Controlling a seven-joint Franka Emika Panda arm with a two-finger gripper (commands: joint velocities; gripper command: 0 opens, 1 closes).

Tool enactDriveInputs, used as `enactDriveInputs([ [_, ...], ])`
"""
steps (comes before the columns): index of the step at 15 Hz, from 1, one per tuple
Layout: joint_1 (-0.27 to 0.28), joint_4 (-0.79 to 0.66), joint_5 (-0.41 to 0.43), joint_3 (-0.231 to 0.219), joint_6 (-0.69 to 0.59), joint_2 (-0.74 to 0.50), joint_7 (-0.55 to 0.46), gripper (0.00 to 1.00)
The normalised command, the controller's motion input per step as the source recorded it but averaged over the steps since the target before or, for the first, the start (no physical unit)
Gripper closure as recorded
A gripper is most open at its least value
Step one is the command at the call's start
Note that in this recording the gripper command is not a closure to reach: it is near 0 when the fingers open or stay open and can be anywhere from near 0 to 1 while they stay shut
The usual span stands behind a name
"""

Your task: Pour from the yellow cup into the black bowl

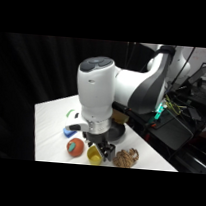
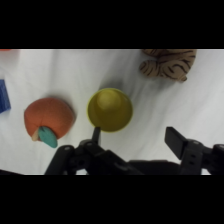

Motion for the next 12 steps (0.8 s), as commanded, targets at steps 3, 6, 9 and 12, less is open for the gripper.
enactDriveInputs([
  [3, -0.003, -0.13, 0.154, 0.01, 0.22, 0.05, -0.08, 0.0],
  [6, 0.041, -0.16, 0.095, -0.002, 0.25, 0.06, -0.04, 0.0],
  [9, 0.034, -0.08, 0.112, 0.015, 0.19, 0.07, -0.06, 0.0],
  [12, 0.031, -0.01, 0.118, 0.024, 0.14, 0.05, -0.07, 0.02],
])
